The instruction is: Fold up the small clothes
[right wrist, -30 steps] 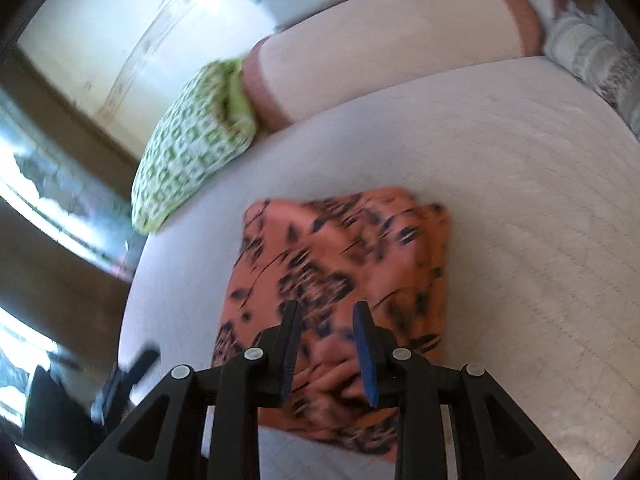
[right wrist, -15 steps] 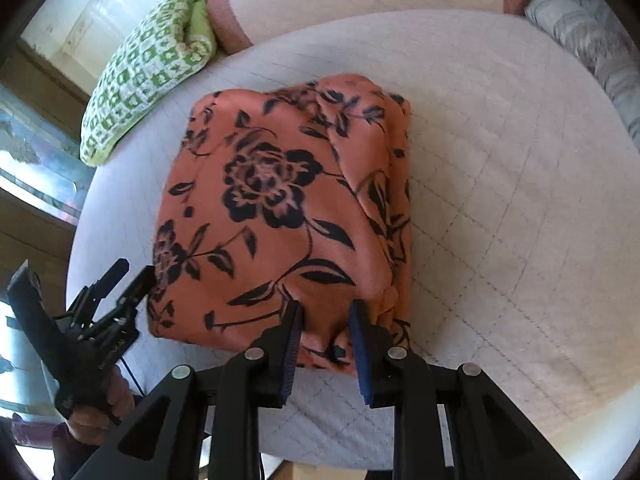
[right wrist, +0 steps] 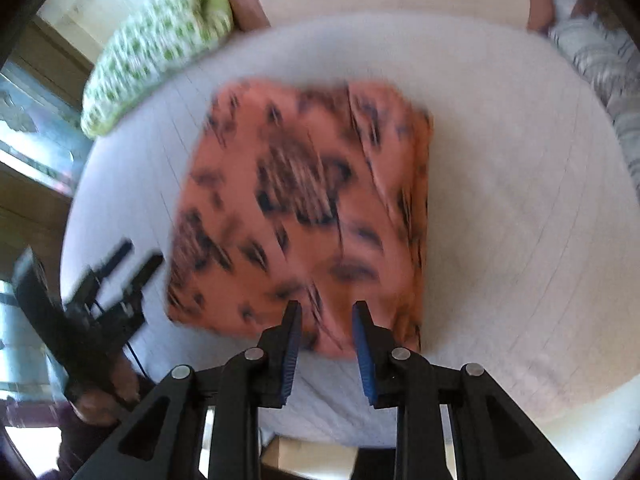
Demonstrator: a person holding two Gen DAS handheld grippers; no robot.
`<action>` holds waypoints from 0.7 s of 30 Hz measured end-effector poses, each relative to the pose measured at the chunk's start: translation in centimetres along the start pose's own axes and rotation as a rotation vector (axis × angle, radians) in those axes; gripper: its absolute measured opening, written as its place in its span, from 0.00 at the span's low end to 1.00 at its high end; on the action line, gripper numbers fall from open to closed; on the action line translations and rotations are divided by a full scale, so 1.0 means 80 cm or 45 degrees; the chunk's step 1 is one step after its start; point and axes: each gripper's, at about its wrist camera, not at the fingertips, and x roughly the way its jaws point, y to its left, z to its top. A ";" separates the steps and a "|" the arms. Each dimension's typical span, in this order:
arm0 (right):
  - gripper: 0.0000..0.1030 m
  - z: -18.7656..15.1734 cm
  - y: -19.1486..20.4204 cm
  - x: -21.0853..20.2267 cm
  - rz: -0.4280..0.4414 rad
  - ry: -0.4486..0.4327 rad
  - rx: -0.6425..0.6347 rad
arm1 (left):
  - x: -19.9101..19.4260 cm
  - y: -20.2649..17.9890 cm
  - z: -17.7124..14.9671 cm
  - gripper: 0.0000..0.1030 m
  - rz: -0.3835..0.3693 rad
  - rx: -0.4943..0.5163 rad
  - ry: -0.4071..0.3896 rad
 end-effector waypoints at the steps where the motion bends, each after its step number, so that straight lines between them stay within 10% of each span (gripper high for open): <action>1: 0.28 0.012 0.002 -0.009 0.014 -0.040 0.023 | -0.004 -0.001 0.003 0.69 -0.010 -0.002 -0.032; 7: 0.28 0.086 0.018 0.019 -0.041 -0.148 0.101 | 0.034 -0.032 0.002 0.69 -0.011 0.135 0.093; 16: 0.30 0.161 0.018 0.128 -0.151 0.003 0.140 | 0.037 -0.053 -0.014 0.70 0.076 0.338 0.019; 21: 0.30 0.197 0.074 0.099 0.085 -0.075 0.027 | 0.041 -0.044 -0.018 0.74 0.044 0.289 0.000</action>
